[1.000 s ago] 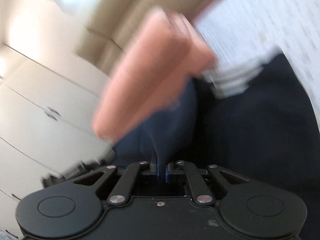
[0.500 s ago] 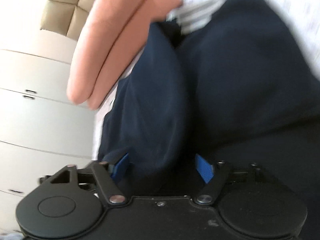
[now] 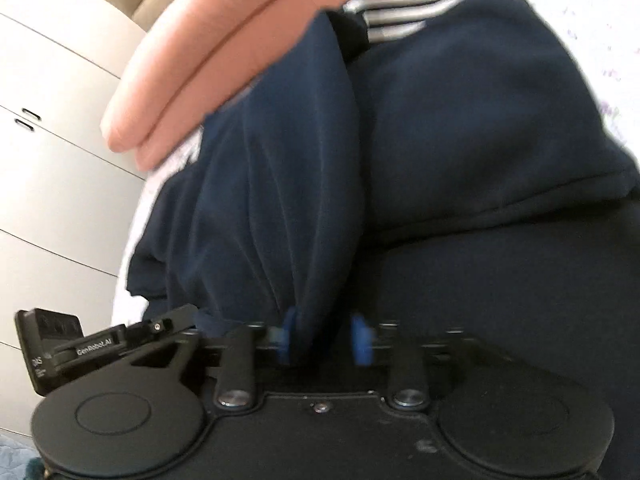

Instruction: Fold large clothes

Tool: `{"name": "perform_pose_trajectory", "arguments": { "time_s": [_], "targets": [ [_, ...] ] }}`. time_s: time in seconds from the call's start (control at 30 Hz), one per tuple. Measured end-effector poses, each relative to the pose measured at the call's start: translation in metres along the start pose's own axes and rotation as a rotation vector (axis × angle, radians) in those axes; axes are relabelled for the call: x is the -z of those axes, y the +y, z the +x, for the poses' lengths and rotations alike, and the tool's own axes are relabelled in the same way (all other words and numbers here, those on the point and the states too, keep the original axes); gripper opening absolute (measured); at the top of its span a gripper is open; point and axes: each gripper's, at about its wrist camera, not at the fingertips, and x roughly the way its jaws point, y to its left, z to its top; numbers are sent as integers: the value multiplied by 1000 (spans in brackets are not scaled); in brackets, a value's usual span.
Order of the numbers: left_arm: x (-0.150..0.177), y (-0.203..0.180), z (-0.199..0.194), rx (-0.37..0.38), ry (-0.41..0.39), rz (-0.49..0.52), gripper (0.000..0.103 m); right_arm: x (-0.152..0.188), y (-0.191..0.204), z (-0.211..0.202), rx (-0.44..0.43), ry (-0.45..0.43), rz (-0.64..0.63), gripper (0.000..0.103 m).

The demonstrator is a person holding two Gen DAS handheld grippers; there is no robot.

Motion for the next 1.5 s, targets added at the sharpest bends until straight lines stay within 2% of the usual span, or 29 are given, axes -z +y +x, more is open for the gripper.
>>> {"name": "perform_pose_trajectory", "arguments": {
  "time_s": [0.1,0.13,0.17,0.2,0.27,0.33,0.4,0.53,0.63,0.7,0.8,0.87,1.0,1.13,1.27,1.43,1.5],
  "targets": [
    [-1,-15,-19,-20,-3,27,58,-8,5,-18,32,-82,-74,68],
    [-2,-20,-23,-60,-5,33,83,-9,6,-23,30,-95,-81,68],
    [0,-22,-28,-124,-11,43,95,-10,5,-29,25,-109,-79,74],
    [1,-27,-34,-184,-23,59,95,-13,3,-31,23,-121,-68,79],
    [3,-32,-44,-237,-8,81,96,-11,-2,-41,29,-144,-46,79],
    [5,-34,-57,-282,17,58,96,-5,-4,-54,37,-171,-30,80],
    [10,-30,-70,-283,29,26,96,4,-7,-65,50,-212,-27,89],
    [37,5,-116,-294,17,-10,95,29,-21,-96,93,-276,-89,89],
    [63,27,-143,-327,13,-57,95,53,-34,-110,93,-298,-167,90],
    [87,42,-162,-333,20,-106,95,73,-47,-121,112,-292,-155,91],
    [121,56,-184,-287,22,-149,88,101,-75,-137,98,-276,-55,91],
    [139,58,-194,-251,13,-159,82,119,-94,-146,78,-231,42,91],
    [168,61,-204,-203,38,-189,77,156,-121,-162,42,-183,180,91],
    [186,60,-210,-163,41,-181,73,191,-128,-175,-1,-202,190,91],
    [204,61,-210,-88,59,-237,65,213,-126,-179,-44,-167,192,91],
    [232,60,-213,-63,54,-251,63,232,-125,-179,-93,-123,213,91],
    [236,57,-215,-64,48,-226,63,238,-126,-179,-110,-117,224,91]
  ]
}}
